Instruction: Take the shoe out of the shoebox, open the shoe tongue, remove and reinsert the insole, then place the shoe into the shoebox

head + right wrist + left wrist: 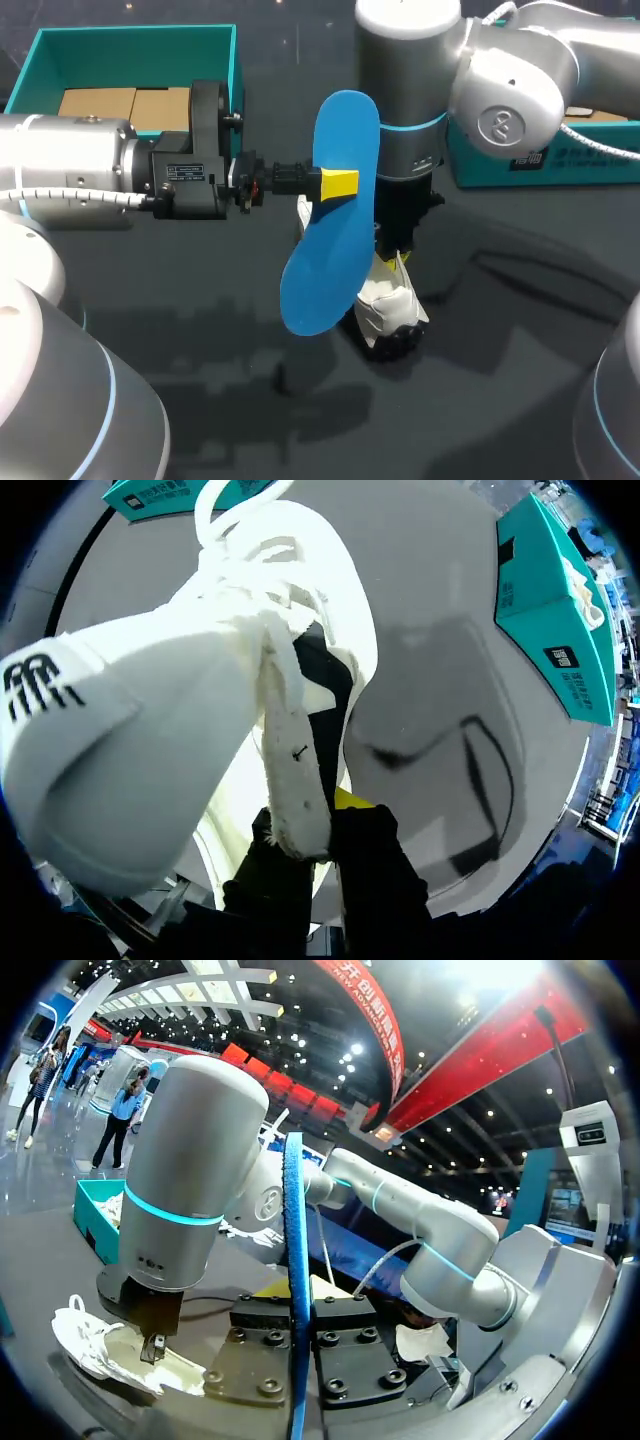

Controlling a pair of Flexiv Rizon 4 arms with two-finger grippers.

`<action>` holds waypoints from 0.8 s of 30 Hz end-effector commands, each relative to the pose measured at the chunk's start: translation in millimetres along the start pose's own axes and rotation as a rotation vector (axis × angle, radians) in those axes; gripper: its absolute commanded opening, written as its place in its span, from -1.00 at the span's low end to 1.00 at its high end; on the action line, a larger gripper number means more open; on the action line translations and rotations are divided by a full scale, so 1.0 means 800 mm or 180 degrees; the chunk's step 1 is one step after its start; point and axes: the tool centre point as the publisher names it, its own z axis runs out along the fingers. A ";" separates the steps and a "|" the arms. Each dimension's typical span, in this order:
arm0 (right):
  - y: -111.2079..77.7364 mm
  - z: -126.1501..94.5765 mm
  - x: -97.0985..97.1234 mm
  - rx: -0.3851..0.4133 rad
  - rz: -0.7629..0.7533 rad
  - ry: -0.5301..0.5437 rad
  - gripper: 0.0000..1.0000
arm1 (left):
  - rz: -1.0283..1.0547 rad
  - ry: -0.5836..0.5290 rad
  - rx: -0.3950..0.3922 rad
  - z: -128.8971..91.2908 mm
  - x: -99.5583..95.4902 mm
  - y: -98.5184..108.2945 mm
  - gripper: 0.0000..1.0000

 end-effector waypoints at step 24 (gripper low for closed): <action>-0.030 0.031 0.029 0.0040 0.0863 0.0310 -1.00 | 0.0002 0.0001 0.0008 0.002 -0.001 0.001 -1.00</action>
